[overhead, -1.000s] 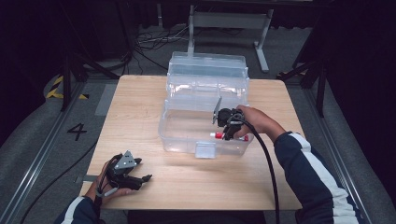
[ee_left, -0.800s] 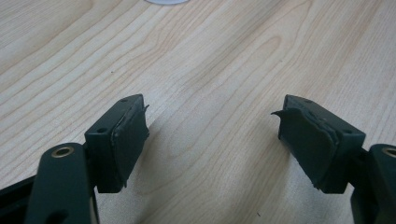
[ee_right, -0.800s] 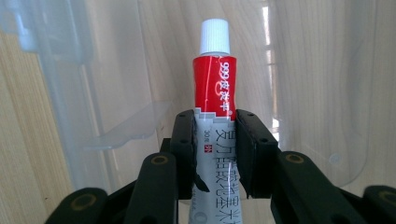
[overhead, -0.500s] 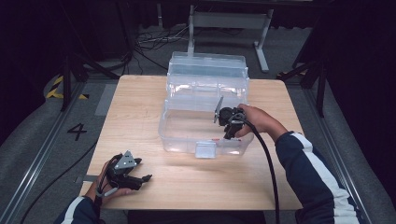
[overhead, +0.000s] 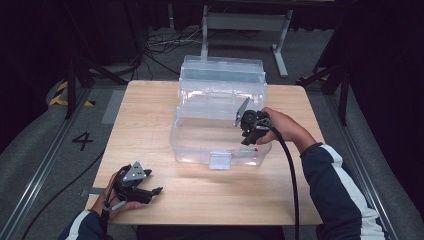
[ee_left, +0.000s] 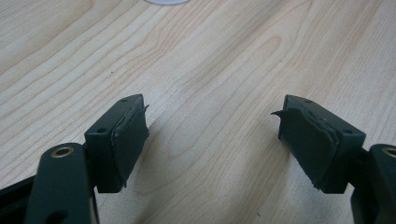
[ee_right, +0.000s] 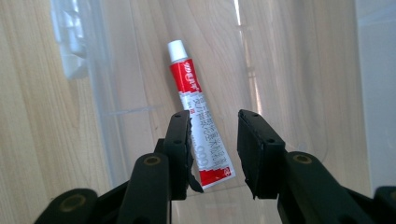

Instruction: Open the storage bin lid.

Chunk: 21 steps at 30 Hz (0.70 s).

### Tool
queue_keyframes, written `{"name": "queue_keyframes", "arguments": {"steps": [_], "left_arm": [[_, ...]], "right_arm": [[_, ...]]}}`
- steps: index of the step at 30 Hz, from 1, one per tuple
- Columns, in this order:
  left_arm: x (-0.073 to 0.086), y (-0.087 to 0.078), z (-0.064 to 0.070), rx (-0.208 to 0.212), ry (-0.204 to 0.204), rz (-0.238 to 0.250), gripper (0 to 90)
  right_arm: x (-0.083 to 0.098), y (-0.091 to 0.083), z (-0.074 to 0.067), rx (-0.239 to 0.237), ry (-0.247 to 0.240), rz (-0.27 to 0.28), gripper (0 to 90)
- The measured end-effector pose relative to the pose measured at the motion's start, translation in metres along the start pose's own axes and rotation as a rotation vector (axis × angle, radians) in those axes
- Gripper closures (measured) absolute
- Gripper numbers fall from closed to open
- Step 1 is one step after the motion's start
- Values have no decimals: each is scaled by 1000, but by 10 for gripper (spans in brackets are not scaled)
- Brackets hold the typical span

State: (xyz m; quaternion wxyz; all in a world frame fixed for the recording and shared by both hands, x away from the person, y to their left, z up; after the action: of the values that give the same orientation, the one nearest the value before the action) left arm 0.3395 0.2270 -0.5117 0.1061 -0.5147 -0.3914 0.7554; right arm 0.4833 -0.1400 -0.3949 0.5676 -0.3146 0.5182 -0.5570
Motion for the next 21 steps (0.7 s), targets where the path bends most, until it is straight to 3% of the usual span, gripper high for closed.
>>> {"name": "queue_keyframes", "arguments": {"steps": [10, 21], "left_arm": [[0, 0, 0, 0, -3, 0, 238], [0, 0, 0, -2, -2, -2, 234]], "right_arm": [[11, -22, 1, 39, 47, 80, 620], [28, -46, 2, 105, 106, 218, 584]]}}
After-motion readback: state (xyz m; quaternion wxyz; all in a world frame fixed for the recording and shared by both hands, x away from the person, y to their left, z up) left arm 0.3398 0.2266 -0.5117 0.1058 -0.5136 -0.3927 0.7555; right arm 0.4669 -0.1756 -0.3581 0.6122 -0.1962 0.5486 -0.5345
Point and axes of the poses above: each handheld gripper's, and its own axes: y roughly forward along the jaws, x roughly out of its underside, z roughly to its right, the point moved 3 cm from there along y, roughly forward along the jaws, and after that the axes turned 11 degrees about x, right-handed, at the moved point
